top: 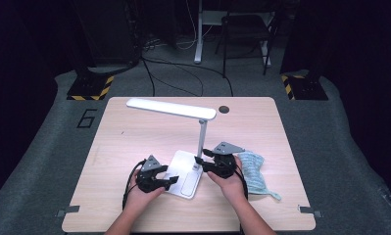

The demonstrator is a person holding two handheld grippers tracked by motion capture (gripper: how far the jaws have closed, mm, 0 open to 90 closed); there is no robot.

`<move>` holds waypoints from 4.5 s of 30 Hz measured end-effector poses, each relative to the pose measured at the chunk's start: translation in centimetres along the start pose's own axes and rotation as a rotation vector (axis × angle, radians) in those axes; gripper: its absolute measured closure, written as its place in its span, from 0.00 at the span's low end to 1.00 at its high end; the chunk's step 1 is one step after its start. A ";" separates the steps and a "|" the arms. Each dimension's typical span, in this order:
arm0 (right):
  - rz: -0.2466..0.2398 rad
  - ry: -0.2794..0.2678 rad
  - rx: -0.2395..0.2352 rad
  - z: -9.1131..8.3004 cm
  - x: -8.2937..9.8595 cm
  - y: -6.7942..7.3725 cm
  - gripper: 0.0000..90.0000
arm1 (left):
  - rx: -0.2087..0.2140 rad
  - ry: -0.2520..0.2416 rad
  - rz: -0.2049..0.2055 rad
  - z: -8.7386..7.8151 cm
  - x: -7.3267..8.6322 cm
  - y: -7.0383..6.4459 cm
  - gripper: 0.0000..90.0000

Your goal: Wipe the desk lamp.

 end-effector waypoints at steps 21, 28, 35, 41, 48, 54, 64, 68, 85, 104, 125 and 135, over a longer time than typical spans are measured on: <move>0.007 -0.088 0.192 -8.7 0.4 -2.1 0.43 | -0.019 0.017 -0.006 0.5 0.7 -0.2 0.36; 0.084 -0.071 0.317 -11.5 2.3 -6.1 0.38 | -0.028 0.036 -0.017 0.7 0.7 -0.3 0.38; 0.155 -0.107 0.341 -12.3 2.9 -7.8 0.36 | -0.050 0.068 0.005 0.8 -0.4 0.0 0.37; 0.163 -0.045 0.373 -11.9 4.2 -8.7 0.34 | -0.015 0.043 -0.045 0.3 -0.2 -0.1 0.37; 0.175 0.033 0.428 -11.2 6.1 -9.6 0.28 | 0.002 0.026 -0.035 0.1 0.7 -0.1 0.36; 0.235 0.069 0.421 -11.2 7.4 -10.4 0.30 | 0.014 0.029 -0.058 0.6 1.4 0.0 0.36; 0.241 0.080 0.387 -10.9 7.8 -10.5 0.35 | 0.009 0.005 -0.065 0.9 1.4 -0.1 0.36; 0.211 0.101 0.385 -10.2 7.8 -9.9 0.38 | 0.012 0.007 -0.075 0.9 1.5 0.0 0.36; 0.181 0.118 0.283 -8.7 6.4 -6.2 0.66 | -0.025 0.008 -0.137 0.9 1.5 -0.5 0.37; 0.239 0.178 0.154 -2.8 6.3 -1.2 0.65 | 0.007 0.029 -0.106 1.5 1.0 -2.8 0.36; 0.258 0.178 0.152 -2.5 6.8 -1.5 0.60 | -0.020 0.031 -0.081 1.5 0.9 -3.1 0.37; 0.229 0.233 0.117 -4.4 7.4 0.1 0.59 | -0.034 0.015 -0.066 1.4 0.9 -3.3 0.38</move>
Point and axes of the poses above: each handheld gripper's, and its own axes: z roughly forward along the jaws, x roughly out of its underside, y roughly to its left, the point moved 4 cm from there along z, roughly forward along the jaws, and after that the axes turned 12 degrees about z, right-handed, at the moved point
